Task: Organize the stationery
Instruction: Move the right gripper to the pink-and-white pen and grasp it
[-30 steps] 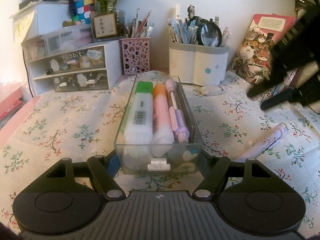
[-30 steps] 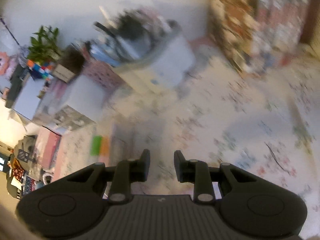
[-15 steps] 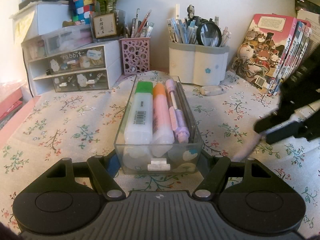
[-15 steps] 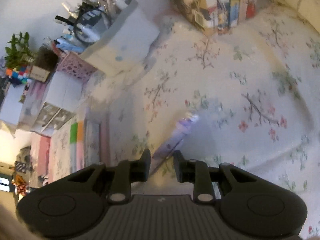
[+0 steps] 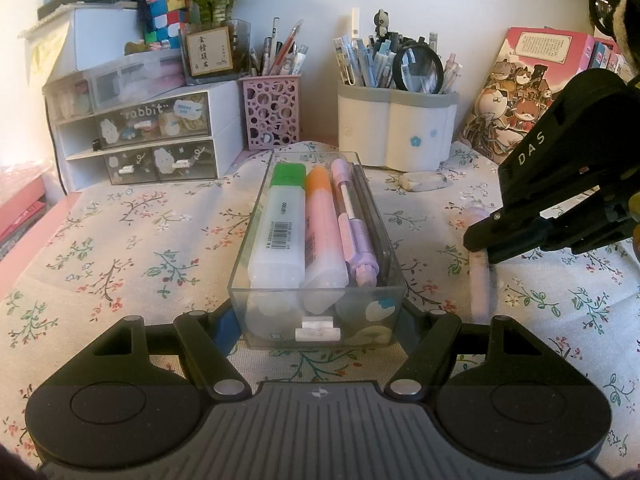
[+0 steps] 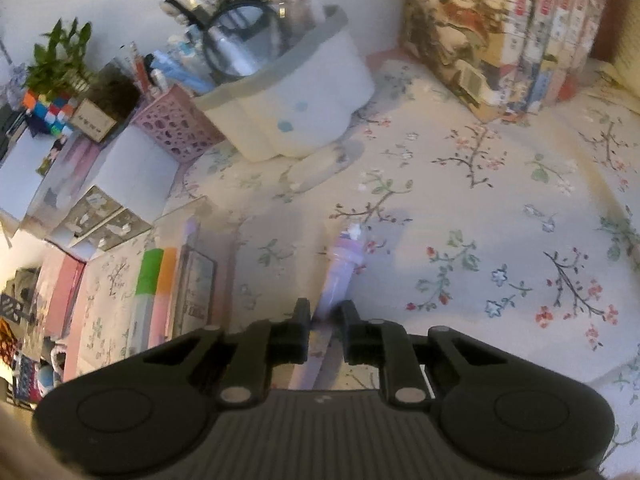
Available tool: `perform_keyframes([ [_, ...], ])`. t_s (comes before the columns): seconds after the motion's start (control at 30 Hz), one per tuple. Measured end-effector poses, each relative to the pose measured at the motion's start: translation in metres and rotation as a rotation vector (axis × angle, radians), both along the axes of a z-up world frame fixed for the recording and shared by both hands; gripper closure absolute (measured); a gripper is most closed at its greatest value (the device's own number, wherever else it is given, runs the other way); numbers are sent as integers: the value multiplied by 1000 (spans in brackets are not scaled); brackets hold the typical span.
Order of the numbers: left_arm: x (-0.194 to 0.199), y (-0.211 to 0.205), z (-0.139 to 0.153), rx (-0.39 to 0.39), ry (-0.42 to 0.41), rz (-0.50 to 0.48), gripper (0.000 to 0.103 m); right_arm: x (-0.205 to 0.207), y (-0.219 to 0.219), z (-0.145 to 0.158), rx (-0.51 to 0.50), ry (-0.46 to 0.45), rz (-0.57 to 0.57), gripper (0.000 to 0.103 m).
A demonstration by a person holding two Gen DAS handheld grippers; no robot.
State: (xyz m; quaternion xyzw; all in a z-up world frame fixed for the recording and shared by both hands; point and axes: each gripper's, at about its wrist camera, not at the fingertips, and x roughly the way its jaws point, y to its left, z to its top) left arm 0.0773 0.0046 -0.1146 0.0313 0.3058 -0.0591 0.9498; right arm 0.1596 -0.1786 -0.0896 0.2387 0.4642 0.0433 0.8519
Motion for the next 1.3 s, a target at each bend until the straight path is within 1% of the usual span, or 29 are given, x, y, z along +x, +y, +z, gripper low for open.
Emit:
perform_keyframes([
  [0.37,0,0,0,-1,0,0,31,-6,2,-3,16,-43,22,95],
  [0.5,0,0,0,-2,1,1,31,-7,8,-3,-7,-75,48,95],
  [0.63,-1,0,0,-2,0,0,31,-7,15,0,-55,-88,88,95],
  [1.1,-1,2,0,-11,-1,1,31,-14,7,3,-2,-129,87,96],
  [1.3,-1,3,0,-11,-1,1,31,-18,8,10,24,-163,92,96],
])
